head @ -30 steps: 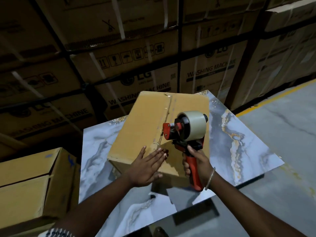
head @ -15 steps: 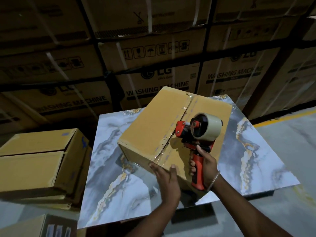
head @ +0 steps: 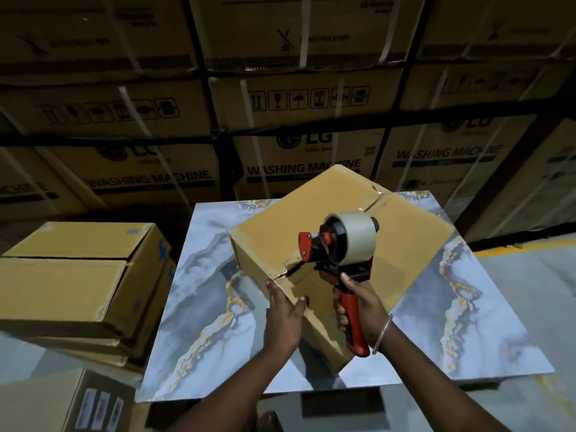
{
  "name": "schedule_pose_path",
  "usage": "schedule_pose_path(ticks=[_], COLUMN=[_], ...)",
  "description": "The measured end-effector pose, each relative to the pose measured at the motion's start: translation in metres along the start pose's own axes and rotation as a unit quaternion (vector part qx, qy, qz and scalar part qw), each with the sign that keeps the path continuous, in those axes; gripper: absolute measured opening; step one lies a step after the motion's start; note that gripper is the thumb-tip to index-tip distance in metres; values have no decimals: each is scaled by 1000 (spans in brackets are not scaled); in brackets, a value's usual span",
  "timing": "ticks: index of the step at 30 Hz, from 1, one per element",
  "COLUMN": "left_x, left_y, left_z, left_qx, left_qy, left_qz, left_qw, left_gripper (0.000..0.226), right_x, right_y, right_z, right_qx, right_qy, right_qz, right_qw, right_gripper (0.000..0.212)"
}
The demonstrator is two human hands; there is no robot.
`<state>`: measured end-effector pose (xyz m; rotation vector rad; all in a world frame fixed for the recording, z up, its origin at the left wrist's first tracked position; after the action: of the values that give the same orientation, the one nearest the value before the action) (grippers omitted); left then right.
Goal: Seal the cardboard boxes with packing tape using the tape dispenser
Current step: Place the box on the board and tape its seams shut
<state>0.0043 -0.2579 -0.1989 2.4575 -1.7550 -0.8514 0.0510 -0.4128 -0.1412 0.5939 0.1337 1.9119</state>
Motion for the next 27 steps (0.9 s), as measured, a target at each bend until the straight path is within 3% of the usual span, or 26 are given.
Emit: schedule_pose_path(ticks=[8,11,13,14,16,18,19,23,27], left_x=[-50,-57,-68,-77,-99,-122,-130,-149,-156], left_y=[-47,-61,-65,-67,-82,-98,-107,-133,-154], left_z=[4,2,-3,-7,-8,-13,-20,-50,-56], left_qx=[61,103,107,104,69,5,-35,-199,-249], left_qy=[-71,-25,-9,-8,23,146,221,371,358], left_qz=[81,104,116,97,-26,-108,-102,70,191], left_qw=[992,989,987,990,997,983,969,905,879], left_gripper=[99,90,71,55,27,28,30,46,56], right_x=[34,50,58,62,69,76,80,94,103], right_y=[-33,-48,-59,-64,-72,-80,-83,-94,-104], right_z=[4,7,7,8,10,13,13,17,16], right_qx=[12,12,17,21,26,25,26,34,32], right_qy=[43,64,65,64,59,54,51,35,33], right_qz=[25,26,22,22,31,45,51,71,83], right_qw=[999,998,998,997,997,997,997,996,996], right_gripper=[54,58,57,55,53,54,55,65,77])
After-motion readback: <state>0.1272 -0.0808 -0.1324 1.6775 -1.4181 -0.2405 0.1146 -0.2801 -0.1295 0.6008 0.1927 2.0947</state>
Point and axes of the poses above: each hand's wrist, its own y-axis away from the middle knuckle, its own x-axis out of the palm, z = x × y, the point moved 3 cm from there along -y, towards the middle knuckle, and after that the axes turned 1 degree about -y, right-handed, at the moved point
